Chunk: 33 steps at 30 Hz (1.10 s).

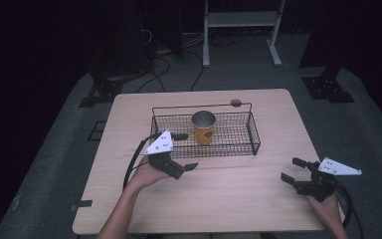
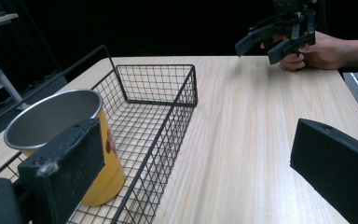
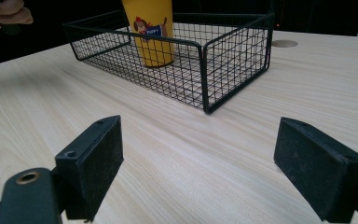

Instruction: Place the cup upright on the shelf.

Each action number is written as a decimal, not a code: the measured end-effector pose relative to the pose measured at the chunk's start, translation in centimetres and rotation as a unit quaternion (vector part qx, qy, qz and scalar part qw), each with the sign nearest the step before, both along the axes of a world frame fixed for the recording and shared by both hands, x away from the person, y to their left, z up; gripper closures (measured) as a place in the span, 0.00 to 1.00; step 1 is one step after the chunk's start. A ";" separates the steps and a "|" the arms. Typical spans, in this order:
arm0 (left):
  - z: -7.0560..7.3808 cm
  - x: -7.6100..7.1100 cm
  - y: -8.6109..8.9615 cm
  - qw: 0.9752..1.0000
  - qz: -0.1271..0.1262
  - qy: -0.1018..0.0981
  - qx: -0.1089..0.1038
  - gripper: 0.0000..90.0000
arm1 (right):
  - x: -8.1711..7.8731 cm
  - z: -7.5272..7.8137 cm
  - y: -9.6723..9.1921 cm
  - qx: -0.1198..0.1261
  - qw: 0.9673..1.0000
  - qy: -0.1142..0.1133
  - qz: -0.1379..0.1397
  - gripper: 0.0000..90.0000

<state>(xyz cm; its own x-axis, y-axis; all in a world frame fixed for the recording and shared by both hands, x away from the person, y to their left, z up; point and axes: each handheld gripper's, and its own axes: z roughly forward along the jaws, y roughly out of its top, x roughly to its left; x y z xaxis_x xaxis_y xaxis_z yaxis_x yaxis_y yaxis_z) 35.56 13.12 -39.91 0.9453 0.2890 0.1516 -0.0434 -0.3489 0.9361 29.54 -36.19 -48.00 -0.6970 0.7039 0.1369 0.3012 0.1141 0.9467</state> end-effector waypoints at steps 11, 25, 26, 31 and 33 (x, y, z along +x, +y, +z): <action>-0.8 -1.3 0.6 1.000 0.001 0.004 -0.010 0.02 | 0.0 0.0 0.0 -0.002 1.000 0.000 0.000 0.16; -1.5 -2.9 0.6 1.000 -0.009 0.006 -0.012 0.02 | 0.0 0.0 0.0 -0.003 1.000 0.000 0.001 0.16; -1.5 -2.9 0.6 1.000 -0.009 0.006 -0.012 0.02 | 0.0 0.0 0.0 -0.003 1.000 0.000 0.001 0.16; -1.8 -3.6 0.8 1.000 -0.006 0.015 -0.015 0.02 | 0.0 0.0 0.0 0.000 1.000 0.000 0.001 0.16; -1.9 -3.8 0.8 1.000 -0.004 0.016 -0.020 0.02 | 0.0 0.0 0.0 0.000 1.000 -0.001 0.001 0.16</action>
<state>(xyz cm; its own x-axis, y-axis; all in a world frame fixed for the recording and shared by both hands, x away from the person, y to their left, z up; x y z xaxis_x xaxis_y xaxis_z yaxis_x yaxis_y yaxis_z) 31.78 13.94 -41.82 0.9520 0.2862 0.1088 -0.0151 -0.3111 0.9502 29.55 -36.21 -48.00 -0.6983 0.7028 0.1358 0.2999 0.1150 0.9470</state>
